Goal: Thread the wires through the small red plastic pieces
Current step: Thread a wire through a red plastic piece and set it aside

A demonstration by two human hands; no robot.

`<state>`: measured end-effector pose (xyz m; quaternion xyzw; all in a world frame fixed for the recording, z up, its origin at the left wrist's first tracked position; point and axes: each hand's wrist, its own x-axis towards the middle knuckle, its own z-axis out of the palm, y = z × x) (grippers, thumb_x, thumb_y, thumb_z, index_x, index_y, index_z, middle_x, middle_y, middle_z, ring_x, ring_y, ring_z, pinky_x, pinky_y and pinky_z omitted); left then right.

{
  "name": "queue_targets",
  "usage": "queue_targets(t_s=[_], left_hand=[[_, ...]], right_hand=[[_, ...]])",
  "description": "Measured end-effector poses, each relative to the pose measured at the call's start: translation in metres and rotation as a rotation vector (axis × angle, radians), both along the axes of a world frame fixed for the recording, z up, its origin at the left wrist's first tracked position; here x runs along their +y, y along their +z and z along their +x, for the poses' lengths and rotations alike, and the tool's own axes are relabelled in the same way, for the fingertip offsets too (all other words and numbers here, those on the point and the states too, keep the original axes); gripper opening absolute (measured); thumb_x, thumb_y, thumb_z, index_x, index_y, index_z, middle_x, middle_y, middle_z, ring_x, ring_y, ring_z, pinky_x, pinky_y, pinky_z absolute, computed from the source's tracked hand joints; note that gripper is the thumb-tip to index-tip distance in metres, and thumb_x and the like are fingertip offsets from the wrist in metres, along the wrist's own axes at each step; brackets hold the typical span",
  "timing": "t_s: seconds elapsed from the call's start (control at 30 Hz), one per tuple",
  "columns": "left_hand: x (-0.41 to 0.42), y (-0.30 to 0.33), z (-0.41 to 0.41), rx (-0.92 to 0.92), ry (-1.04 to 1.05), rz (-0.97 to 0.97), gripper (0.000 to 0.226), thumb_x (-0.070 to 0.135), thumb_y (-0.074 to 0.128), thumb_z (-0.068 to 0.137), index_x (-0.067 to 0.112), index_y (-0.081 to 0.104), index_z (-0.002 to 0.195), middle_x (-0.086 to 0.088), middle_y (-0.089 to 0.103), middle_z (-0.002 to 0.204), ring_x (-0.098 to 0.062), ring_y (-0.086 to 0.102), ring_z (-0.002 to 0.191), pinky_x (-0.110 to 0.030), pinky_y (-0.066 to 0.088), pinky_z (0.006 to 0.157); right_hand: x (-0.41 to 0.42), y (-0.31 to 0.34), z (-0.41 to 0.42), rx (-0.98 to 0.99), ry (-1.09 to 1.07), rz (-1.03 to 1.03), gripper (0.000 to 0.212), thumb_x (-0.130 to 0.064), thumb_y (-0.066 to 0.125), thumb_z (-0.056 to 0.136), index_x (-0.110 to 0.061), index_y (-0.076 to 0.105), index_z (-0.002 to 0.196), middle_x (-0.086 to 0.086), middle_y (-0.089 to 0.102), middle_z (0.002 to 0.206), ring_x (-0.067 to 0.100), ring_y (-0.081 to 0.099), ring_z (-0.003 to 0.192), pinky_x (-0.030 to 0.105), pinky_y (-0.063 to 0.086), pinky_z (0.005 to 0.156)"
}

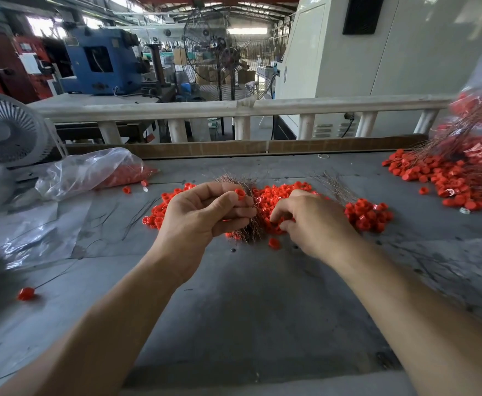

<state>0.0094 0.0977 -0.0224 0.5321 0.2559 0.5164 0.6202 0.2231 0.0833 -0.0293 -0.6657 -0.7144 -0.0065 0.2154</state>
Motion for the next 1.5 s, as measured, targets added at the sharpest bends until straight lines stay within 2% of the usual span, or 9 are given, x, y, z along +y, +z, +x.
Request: queue_targets(t_s=[0.23, 0.33, 0.5, 0.6, 0.87, 1.03, 1.23, 1.37, 1.5], left_hand=[[-0.001, 0.002, -0.001, 0.004, 0.0, -0.011, 0.021, 0.017, 0.071, 0.086, 0.005, 0.073, 0.102, -0.023, 0.075, 0.104, -0.036, 0.074, 0.098, -0.032, 0.062, 0.076], [-0.002, 0.002, 0.0, 0.007, 0.005, -0.014, 0.022, 0.017, 0.071, 0.086, 0.004, 0.072, 0.103, -0.023, 0.075, 0.102, -0.036, 0.075, 0.097, -0.032, 0.062, 0.076], [-0.002, 0.002, 0.002, 0.008, 0.006, -0.024, 0.019, 0.017, 0.071, 0.085, 0.006, 0.074, 0.1, -0.022, 0.075, 0.1, -0.036, 0.075, 0.096, -0.031, 0.062, 0.075], [-0.003, 0.002, 0.003, 0.016, 0.003, -0.031, 0.021, 0.017, 0.07, 0.085, 0.005, 0.073, 0.102, -0.023, 0.075, 0.101, -0.035, 0.075, 0.096, -0.03, 0.062, 0.075], [-0.002, 0.002, 0.002, 0.001, -0.002, -0.039, 0.021, 0.02, 0.072, 0.083, 0.008, 0.076, 0.099, -0.025, 0.075, 0.1, -0.032, 0.076, 0.095, -0.028, 0.061, 0.075], [-0.003, 0.005, 0.0, -0.027, 0.006, -0.044, 0.019, 0.018, 0.071, 0.084, 0.007, 0.076, 0.1, -0.024, 0.075, 0.102, -0.031, 0.076, 0.096, -0.028, 0.061, 0.075], [-0.006, 0.006, 0.002, -0.014, 0.006, -0.042, 0.026, 0.018, 0.071, 0.083, 0.003, 0.072, 0.104, -0.023, 0.075, 0.1, -0.029, 0.076, 0.093, -0.028, 0.061, 0.075], [-0.008, 0.007, 0.003, -0.023, -0.006, -0.04, 0.028, 0.017, 0.071, 0.082, 0.001, 0.071, 0.105, -0.024, 0.075, 0.1, -0.029, 0.076, 0.093, -0.027, 0.061, 0.074], [-0.008, 0.007, 0.003, 0.008, 0.005, -0.013, 0.029, 0.018, 0.071, 0.083, 0.002, 0.07, 0.106, -0.022, 0.076, 0.1, -0.031, 0.076, 0.094, -0.028, 0.061, 0.075]], right_hand=[[0.006, -0.003, 0.003, 0.058, -0.002, 0.065, 0.011, -0.021, 0.07, 0.093, -0.031, 0.069, 0.088, -0.015, 0.058, 0.093, 0.007, 0.055, 0.088, 0.027, 0.039, 0.07], [0.005, -0.003, 0.006, 0.365, -0.012, 0.079, 0.012, -0.02, 0.071, 0.093, -0.03, 0.068, 0.086, -0.017, 0.066, 0.082, -0.001, 0.06, 0.076, 0.018, 0.042, 0.066], [-0.004, 0.009, -0.002, 0.892, 0.159, 0.09, 0.018, -0.01, 0.07, 0.094, -0.027, 0.07, 0.087, 0.0, 0.073, 0.078, 0.008, 0.065, 0.062, 0.024, 0.05, 0.055], [-0.01, 0.016, -0.011, 1.036, 0.272, 0.099, 0.015, -0.006, 0.071, 0.093, -0.021, 0.071, 0.09, 0.008, 0.073, 0.081, 0.013, 0.064, 0.062, 0.026, 0.051, 0.049], [-0.015, 0.014, -0.025, 0.958, 0.294, 0.153, 0.011, -0.01, 0.071, 0.094, -0.018, 0.078, 0.095, -0.004, 0.067, 0.061, 0.011, 0.063, 0.057, 0.027, 0.052, 0.049], [-0.019, 0.017, -0.024, 0.92, 0.323, 0.133, 0.021, -0.007, 0.07, 0.094, -0.024, 0.08, 0.103, 0.003, 0.074, 0.075, 0.026, 0.071, 0.069, 0.037, 0.062, 0.061], [-0.022, 0.017, -0.027, 0.848, 0.308, 0.218, 0.014, -0.012, 0.076, 0.091, -0.021, 0.081, 0.1, -0.004, 0.074, 0.079, 0.016, 0.068, 0.064, 0.032, 0.06, 0.061], [-0.022, 0.017, -0.03, 0.735, 0.305, 0.324, 0.009, -0.015, 0.077, 0.09, -0.018, 0.081, 0.097, -0.009, 0.073, 0.085, 0.008, 0.068, 0.077, 0.022, 0.053, 0.07], [-0.021, 0.014, -0.031, 0.788, 0.284, 0.332, 0.006, -0.017, 0.075, 0.092, -0.019, 0.079, 0.096, -0.012, 0.074, 0.083, 0.01, 0.071, 0.081, 0.034, 0.06, 0.075]])
